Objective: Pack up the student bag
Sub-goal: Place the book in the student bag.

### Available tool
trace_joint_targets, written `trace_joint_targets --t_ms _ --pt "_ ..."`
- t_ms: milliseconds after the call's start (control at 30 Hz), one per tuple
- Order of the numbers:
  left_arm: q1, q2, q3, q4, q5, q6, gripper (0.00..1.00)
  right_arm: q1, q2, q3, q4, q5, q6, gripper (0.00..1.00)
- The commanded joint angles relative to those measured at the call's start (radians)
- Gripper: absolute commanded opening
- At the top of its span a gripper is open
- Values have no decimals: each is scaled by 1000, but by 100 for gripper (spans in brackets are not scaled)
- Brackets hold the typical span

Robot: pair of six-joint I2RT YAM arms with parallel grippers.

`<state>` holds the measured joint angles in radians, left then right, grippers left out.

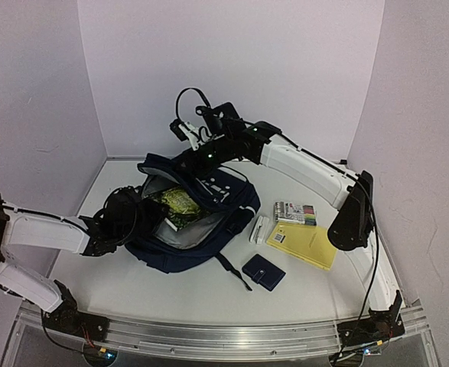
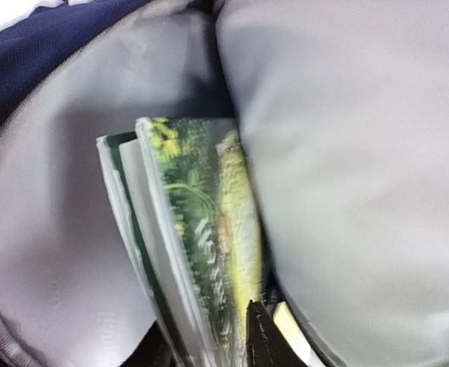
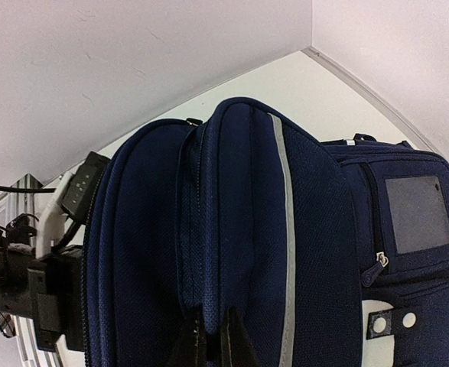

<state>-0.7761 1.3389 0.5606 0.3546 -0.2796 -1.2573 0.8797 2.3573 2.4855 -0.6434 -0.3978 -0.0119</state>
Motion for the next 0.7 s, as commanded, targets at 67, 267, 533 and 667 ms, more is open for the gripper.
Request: trace_joint_targets --t_ms 67,267,533,667 --pt "-6 182 -10 413 -5 -61 7 24 -20 19 193 -87 106 0" --pt "-6 368 13 782 -110 -10 0 63 -25 24 194 -93 107 0" --pt "-12 407 63 693 -106 -60 62 44 -19 1 191 -25 65 0" --pt "-64 254 58 337 -145 -139 87 4 -2 1 192 -17 70 0"
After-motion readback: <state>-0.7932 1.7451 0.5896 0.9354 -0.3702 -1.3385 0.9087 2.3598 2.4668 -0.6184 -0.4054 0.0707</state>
